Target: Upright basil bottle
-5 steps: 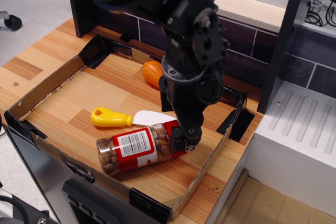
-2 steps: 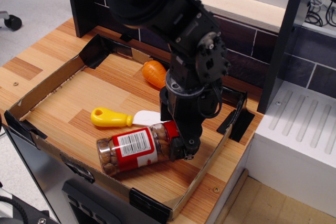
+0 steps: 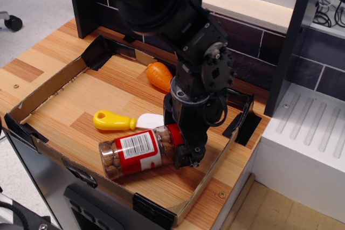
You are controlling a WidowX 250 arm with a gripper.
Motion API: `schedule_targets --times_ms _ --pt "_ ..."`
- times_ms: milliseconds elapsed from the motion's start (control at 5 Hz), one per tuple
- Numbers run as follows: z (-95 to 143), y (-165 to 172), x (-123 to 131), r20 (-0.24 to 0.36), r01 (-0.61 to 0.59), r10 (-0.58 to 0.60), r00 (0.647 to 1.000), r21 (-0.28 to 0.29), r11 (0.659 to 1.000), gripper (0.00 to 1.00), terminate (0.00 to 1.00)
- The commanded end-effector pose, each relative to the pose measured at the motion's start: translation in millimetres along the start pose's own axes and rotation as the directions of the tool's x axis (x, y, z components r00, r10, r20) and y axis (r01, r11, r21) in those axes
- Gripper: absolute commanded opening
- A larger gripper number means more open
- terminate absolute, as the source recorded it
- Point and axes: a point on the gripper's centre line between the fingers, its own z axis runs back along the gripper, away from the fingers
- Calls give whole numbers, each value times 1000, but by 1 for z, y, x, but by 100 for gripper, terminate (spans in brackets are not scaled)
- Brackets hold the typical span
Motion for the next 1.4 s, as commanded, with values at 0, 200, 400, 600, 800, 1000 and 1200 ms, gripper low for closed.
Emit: schedule_targets --times_ms 0,200,400,600,800,1000,1200 --pt "14 4 -4 35 22 -22 999 14 1000 0 0" --pt "42 8 -6 83 30 -29 996 -8 1000 0 0" --pt "63 10 -7 134 37 -32 990 -38 999 0 0" --pt "84 11 -9 186 62 -48 981 -68 996 0 0" --pt "95 11 -16 268 131 -109 957 -64 989 0 0" --pt "98 14 -20 332 174 -139 933 -76 982 0 0" --pt "93 14 -23 333 182 -155 930 -53 982 0 0"
